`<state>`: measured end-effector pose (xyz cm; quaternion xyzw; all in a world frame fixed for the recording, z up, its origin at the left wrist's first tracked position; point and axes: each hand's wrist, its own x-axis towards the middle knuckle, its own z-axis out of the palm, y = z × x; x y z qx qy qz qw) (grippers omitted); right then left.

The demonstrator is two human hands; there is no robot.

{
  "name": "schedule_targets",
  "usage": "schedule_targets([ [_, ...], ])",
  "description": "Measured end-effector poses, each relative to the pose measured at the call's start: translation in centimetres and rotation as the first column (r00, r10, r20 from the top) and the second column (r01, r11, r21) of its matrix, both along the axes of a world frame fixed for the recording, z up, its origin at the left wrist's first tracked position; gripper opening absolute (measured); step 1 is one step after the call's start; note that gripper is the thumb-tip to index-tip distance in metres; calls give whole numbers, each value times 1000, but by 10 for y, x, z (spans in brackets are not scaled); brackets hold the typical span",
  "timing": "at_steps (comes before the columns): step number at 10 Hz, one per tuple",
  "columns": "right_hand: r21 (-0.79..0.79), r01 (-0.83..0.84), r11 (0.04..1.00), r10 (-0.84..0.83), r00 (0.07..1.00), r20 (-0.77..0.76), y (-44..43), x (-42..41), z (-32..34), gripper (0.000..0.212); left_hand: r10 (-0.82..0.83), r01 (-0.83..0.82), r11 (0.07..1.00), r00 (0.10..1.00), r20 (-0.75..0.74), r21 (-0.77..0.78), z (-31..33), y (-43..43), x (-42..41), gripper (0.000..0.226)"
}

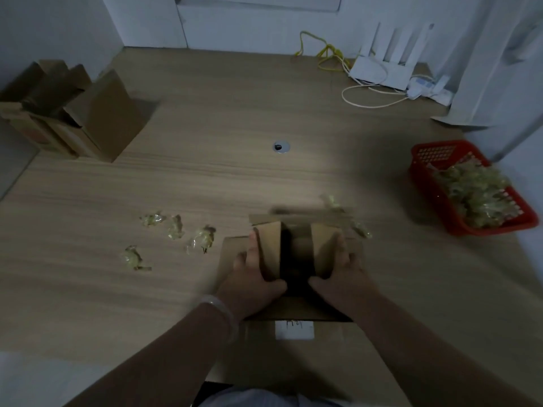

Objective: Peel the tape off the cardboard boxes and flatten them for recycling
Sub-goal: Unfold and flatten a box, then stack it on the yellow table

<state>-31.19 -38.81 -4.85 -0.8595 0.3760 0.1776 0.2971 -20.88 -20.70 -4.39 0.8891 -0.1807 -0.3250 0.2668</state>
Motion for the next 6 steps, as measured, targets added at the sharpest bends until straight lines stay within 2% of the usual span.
schedule_targets([
  [1, 382, 71, 921, -206, 924, 323, -17, -12, 17, 97, 5, -46, 956, 990, -139, -289, 22, 5, 7, 112],
  [2, 659, 24, 752, -454, 744, 490, -32, -20, 31, 78, -120, 79, 889, 991, -63, -451, 43, 13, 14, 106],
  [3, 703, 119, 701, -570, 686, 452, -48, -28, 38, 34, -290, 365, 875, 922, 257, -319, 49, 26, 21, 110],
  [4, 789, 312, 529, -607, 789, 96, -57, -49, 44, 43, -476, 561, 827, 731, 489, -33, 41, 39, 21, 103],
  [5, 842, -3, -540, -798, 320, -511, -85, -62, 31, 65, -628, 632, 751, 594, 503, 192, 23, 53, 13, 81],
  [6, 987, 131, 93, -718, 696, -25, -75, -81, 14, 51, -707, 650, 697, 550, 444, 304, 12, 63, -5, 79],
])
